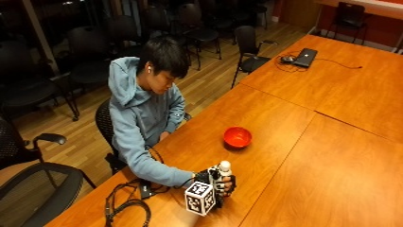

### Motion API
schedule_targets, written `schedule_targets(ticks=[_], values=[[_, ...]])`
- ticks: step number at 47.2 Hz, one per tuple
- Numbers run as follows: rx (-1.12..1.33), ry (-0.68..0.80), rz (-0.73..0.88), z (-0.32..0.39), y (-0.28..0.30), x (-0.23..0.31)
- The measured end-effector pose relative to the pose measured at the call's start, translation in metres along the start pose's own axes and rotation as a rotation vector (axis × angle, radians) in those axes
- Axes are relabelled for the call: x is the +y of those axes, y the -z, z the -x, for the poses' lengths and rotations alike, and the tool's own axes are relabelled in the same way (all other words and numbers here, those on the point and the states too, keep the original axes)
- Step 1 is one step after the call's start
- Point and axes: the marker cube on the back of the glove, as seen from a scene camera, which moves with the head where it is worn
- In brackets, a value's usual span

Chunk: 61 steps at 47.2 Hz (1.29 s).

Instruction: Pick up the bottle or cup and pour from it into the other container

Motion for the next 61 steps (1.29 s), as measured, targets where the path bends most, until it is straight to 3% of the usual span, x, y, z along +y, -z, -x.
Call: schedule_targets(ticks=[35, 61], values=[[0.062, 0.073, 0.045, 0.094, -0.029, 0.012], [0.240, 0.078, 0.146, 0.135, -0.093, 0.005]])
